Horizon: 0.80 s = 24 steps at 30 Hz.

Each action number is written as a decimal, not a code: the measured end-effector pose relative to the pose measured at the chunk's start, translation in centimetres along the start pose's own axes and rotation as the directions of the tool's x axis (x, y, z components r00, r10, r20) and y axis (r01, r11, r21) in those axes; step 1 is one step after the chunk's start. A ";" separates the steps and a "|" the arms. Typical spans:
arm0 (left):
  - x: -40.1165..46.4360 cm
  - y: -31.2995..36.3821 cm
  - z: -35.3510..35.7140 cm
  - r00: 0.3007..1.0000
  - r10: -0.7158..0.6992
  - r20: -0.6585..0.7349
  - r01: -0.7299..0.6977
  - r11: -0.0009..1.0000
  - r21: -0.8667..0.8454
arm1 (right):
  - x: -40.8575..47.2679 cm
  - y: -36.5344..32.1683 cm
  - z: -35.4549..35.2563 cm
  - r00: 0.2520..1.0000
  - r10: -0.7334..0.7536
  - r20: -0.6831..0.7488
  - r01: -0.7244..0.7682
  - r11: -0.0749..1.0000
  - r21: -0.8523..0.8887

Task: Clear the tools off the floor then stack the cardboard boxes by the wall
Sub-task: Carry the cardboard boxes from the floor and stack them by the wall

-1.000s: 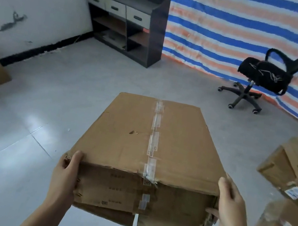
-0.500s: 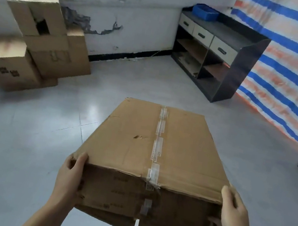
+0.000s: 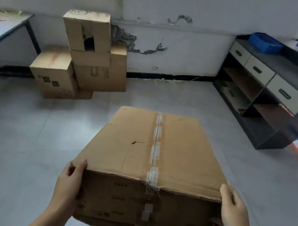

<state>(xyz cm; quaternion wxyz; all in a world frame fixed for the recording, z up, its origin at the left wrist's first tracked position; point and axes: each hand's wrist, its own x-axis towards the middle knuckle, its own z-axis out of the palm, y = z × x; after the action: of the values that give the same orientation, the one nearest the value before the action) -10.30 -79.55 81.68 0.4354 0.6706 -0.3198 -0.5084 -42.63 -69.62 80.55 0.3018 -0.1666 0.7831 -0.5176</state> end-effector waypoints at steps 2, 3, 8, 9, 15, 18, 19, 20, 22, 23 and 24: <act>3.6 2.6 1.1 1.000 -0.002 -0.019 0.002 1.000 -0.006 | 2.6 -2.5 3.3 1.000 -0.012 0.020 0.011 1.000 0.006; 5.3 3.7 1.7 1.000 -0.003 -0.024 0.002 1.000 -0.012 | 3.9 -3.7 4.8 1.000 -0.014 0.025 0.014 1.000 0.003; 12.6 7.8 5.3 0.999 -0.028 -0.042 0.027 0.999 -0.034 | 10.2 -8.1 10.7 0.999 -0.018 0.044 0.019 1.000 -0.003; 14.1 8.6 6.2 0.998 -0.034 -0.048 0.033 0.999 -0.027 | 11.6 -8.9 11.7 0.999 -0.026 0.046 0.026 1.000 -0.005; 23.3 12.6 13.7 0.998 -0.041 -0.054 0.040 0.999 -0.007 | 21.8 -12.7 17.4 0.997 -0.035 0.072 0.035 0.999 -0.006; 28.0 14.6 18.5 0.996 -0.061 -0.062 0.060 0.998 -0.015 | 28.4 -15.1 20.3 0.997 -0.001 0.074 0.004 0.999 -0.035; 29.4 15.4 20.3 0.995 -0.075 -0.073 0.074 0.997 -0.013 | 30.7 -16.1 21.1 0.997 0.011 0.078 -0.008 0.999 -0.051; 30.8 16.3 22.0 0.993 -0.082 -0.081 0.081 0.997 -0.018 | 33.0 -17.2 21.9 0.996 0.023 0.081 -0.018 0.998 -0.061; 33.7 18.4 25.5 0.993 -0.088 -0.083 0.086 0.996 -0.028 | 37.4 -19.8 23.6 0.996 0.015 0.090 -0.009 0.997 -0.075; 35.2 19.3 27.1 0.991 -0.096 -0.088 0.094 0.995 -0.031 | 39.6 -21.0 24.4 0.995 0.004 0.095 0.004 0.996 -0.084; 36.7 20.2 28.6 0.990 -0.109 -0.093 0.107 0.994 -0.025 | 41.8 -22.3 25.3 0.995 0.000 0.099 0.010 0.995 -0.098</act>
<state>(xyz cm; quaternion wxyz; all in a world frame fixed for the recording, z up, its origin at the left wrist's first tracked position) -27.26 -127.32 82.24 0.4287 0.7055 -0.2571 -0.5023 -59.34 -120.61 81.17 0.3304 -0.2088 0.7912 -0.4704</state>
